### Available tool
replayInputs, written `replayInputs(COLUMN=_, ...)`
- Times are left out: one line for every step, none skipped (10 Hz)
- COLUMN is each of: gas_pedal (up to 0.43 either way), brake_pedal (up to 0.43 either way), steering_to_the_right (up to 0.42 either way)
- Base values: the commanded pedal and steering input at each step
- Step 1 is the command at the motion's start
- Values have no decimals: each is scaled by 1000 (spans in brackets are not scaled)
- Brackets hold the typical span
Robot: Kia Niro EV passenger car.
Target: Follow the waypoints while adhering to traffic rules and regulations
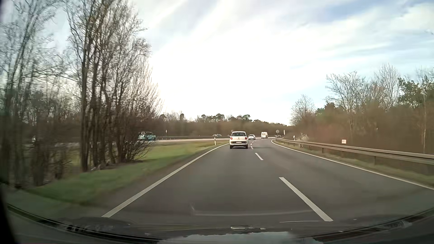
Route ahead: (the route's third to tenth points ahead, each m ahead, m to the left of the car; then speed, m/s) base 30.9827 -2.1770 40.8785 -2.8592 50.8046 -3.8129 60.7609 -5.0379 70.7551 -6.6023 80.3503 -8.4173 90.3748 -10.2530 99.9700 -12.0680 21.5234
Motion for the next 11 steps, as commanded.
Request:
replayInputs(gas_pedal=157, brake_pedal=0, steering_to_the_right=9)
replayInputs(gas_pedal=157, brake_pedal=0, steering_to_the_right=10)
replayInputs(gas_pedal=157, brake_pedal=0, steering_to_the_right=10)
replayInputs(gas_pedal=157, brake_pedal=0, steering_to_the_right=10)
replayInputs(gas_pedal=157, brake_pedal=0, steering_to_the_right=10)
replayInputs(gas_pedal=157, brake_pedal=0, steering_to_the_right=10)
replayInputs(gas_pedal=157, brake_pedal=0, steering_to_the_right=11)
replayInputs(gas_pedal=157, brake_pedal=0, steering_to_the_right=12)
replayInputs(gas_pedal=157, brake_pedal=0, steering_to_the_right=13)
replayInputs(gas_pedal=157, brake_pedal=0, steering_to_the_right=13)
replayInputs(gas_pedal=157, brake_pedal=0, steering_to_the_right=13)
